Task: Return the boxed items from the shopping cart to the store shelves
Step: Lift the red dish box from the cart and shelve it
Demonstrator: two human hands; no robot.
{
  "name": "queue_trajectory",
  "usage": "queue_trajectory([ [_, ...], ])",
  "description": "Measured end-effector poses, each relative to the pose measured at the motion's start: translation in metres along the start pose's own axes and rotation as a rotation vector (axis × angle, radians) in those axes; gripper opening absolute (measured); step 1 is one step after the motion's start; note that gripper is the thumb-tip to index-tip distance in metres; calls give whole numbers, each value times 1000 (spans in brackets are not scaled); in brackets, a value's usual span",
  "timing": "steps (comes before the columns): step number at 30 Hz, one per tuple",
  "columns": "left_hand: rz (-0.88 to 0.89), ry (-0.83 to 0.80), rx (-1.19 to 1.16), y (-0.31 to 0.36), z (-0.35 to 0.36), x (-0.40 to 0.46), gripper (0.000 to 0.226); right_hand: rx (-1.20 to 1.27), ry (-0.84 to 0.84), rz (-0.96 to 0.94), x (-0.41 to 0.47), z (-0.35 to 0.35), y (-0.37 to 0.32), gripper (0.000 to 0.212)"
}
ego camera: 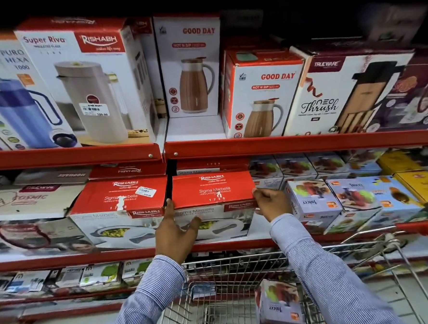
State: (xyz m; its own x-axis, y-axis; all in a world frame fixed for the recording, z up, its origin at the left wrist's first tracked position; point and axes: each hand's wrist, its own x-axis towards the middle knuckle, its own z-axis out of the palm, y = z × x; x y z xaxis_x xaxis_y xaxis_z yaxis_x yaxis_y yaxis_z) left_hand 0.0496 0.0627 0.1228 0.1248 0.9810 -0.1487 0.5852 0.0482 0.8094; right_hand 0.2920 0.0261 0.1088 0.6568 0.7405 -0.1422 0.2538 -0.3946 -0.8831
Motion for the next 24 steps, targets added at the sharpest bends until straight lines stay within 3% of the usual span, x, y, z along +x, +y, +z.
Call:
queue_trajectory([
  [5,106,0,86,-11,4,-4,100,-25,-18,22,6,3,-4,34],
  [8,214,8,156,-19,2,-19,93,5,-49,27,-1,-1,-2,42],
  [10,260,-25,211,-29,4,-32,90,2,-72,57,-17,-4,1,51],
  [14,231,-147,276,-64,15,-56,88,3,-158,52,-63,-13,41,49],
  [16,108,-232,258,-85,28,-63,86,-19,-205,121,-82,-13,79,49],
  [19,-273,-401,41,-109,50,-78,69,-87,-293,243,-115,-9,133,47],
  [21,-539,-502,-118,-125,67,-89,55,-185,-343,315,-133,-2,171,76],
  [22,-679,-539,-153,-136,75,-95,61,-235,-396,359,-141,3,192,83],
  [24,-816,-578,-144,-160,93,-108,85,-442,-507,506,-159,12,227,62],
])
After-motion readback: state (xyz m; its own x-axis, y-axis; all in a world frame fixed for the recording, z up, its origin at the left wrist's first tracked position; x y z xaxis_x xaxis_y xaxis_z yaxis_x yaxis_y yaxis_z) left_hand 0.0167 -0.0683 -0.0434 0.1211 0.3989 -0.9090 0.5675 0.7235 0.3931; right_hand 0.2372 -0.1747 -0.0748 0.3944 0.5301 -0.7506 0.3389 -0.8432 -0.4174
